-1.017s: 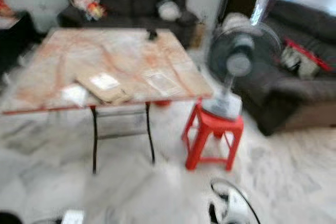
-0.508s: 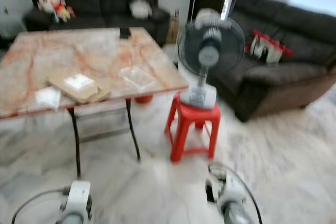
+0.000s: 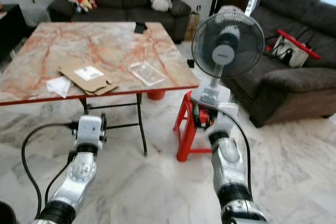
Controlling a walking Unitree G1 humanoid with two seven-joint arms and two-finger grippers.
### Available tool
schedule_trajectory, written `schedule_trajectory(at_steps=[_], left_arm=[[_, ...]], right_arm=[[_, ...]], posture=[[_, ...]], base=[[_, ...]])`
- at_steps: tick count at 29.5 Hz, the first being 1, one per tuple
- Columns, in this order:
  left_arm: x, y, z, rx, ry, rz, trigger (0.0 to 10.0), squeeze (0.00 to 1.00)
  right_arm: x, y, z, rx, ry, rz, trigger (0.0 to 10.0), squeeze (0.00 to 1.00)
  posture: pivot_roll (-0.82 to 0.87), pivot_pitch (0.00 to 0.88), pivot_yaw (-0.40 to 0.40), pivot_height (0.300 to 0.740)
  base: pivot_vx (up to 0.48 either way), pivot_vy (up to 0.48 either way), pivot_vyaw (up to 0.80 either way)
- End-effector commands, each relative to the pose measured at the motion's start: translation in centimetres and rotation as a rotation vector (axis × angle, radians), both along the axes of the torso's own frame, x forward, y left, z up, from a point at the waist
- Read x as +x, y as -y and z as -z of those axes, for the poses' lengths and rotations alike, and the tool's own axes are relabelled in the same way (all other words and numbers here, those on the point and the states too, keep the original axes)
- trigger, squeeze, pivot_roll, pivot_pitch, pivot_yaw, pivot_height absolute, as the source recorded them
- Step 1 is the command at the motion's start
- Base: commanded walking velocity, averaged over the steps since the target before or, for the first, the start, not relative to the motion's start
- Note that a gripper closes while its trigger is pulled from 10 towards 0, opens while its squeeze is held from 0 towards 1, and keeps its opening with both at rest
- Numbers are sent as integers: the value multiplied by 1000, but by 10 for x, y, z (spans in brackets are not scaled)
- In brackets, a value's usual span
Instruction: Picking trash to rubbish bin
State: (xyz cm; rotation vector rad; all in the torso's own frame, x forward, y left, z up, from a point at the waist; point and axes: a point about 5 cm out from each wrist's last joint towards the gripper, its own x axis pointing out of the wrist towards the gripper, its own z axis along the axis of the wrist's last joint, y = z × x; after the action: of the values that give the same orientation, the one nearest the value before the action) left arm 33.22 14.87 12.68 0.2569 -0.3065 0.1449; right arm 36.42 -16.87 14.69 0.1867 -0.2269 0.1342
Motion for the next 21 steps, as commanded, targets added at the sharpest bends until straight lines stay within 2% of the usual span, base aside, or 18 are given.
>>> schedule_trajectory(at_steps=[1,5,9,14,16,21], left_arm=[[4,4,-17,-7,45,7,10000,0],[7,7,-27,2,60,6,10000,0],[7,7,-28,0,49,7,10000,0],[6,10,-31,2,43,22,10000,0],[8,13,-34,31,35,31,10000,0],[12,17,-38,48,27,55,10000,0]], right_arm=[[5,-7,-23,17,75,-17,10000,0],[6,-18,-37,15,116,-44,10000,0],[6,-21,-40,45,113,-51,10000,0],[3,-26,-32,63,68,-65,10000,0],[2,-30,-27,67,46,-73,10000,0],[0,-36,-22,81,35,-69,10000,0]], posture=[[-86,22,-95,740],[-85,20,-98,740],[-89,21,-99,740],[-89,23,-100,740],[-86,21,-98,740],[-81,19,-76,740]], base=[[0,0,0],[136,0,0],[294,0,0],[311,0,0],[322,0,0],[325,0,-470]])
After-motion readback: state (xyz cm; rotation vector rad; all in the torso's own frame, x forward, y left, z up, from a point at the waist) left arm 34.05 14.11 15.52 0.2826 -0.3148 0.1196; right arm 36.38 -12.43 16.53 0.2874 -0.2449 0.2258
